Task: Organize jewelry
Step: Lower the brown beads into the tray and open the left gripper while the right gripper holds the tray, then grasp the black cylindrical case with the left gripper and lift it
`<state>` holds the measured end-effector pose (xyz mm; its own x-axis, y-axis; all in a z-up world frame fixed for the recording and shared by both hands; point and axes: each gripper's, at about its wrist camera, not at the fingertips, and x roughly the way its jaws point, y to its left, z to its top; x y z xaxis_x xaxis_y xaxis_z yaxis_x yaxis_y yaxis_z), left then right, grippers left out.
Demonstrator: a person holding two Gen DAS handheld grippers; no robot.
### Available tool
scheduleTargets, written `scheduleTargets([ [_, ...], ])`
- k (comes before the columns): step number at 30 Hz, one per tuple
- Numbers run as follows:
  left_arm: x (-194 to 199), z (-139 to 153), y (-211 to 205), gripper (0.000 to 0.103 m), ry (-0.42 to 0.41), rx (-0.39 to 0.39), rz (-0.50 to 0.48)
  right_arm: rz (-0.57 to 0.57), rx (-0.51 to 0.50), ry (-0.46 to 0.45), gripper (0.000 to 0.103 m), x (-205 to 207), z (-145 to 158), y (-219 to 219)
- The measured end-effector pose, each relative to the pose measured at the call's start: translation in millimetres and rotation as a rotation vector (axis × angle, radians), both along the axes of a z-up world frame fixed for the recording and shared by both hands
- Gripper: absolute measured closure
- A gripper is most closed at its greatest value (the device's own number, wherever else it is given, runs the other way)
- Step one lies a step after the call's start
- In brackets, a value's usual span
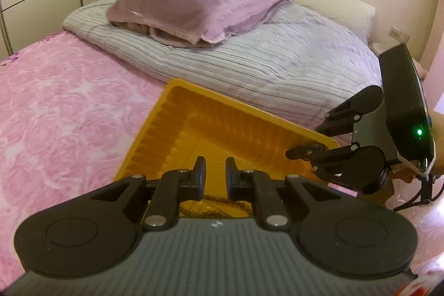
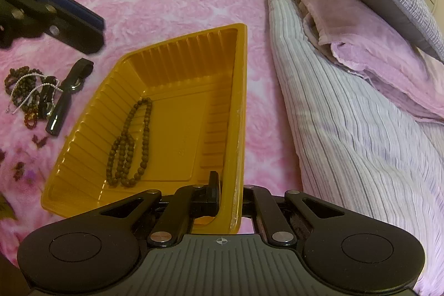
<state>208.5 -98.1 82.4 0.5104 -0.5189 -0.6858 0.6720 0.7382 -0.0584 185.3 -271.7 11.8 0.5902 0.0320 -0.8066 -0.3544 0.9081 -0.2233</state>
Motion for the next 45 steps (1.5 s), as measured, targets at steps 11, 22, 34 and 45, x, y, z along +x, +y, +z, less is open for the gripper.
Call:
scheduleTargets([
  [11, -38.7, -28.0, 100.9, 0.066, -0.069, 0.06, 0.328, -0.004, 0.007, -0.007, 0.098, -2.7, 0.3, -0.6],
  [22, -76.2, -95.5, 126.8, 0.046, -0.039, 0.029, 0.551, -0.006, 0.007, -0.011, 0.098, -2.8, 0.8, -1.0],
  [34, -70.8, -151.0, 60.1, 0.068, 0.035, -0.05, 0.607, -0.005, 0.005, -0.011, 0.098, -1.7, 1.8, -1.4],
  [45, -69.2, -158.0, 53.7, 0.079, 0.056, 0.006, 0.587, 0.005, -0.013, 0.013, 0.099, -0.2, -2.5, -1.0],
])
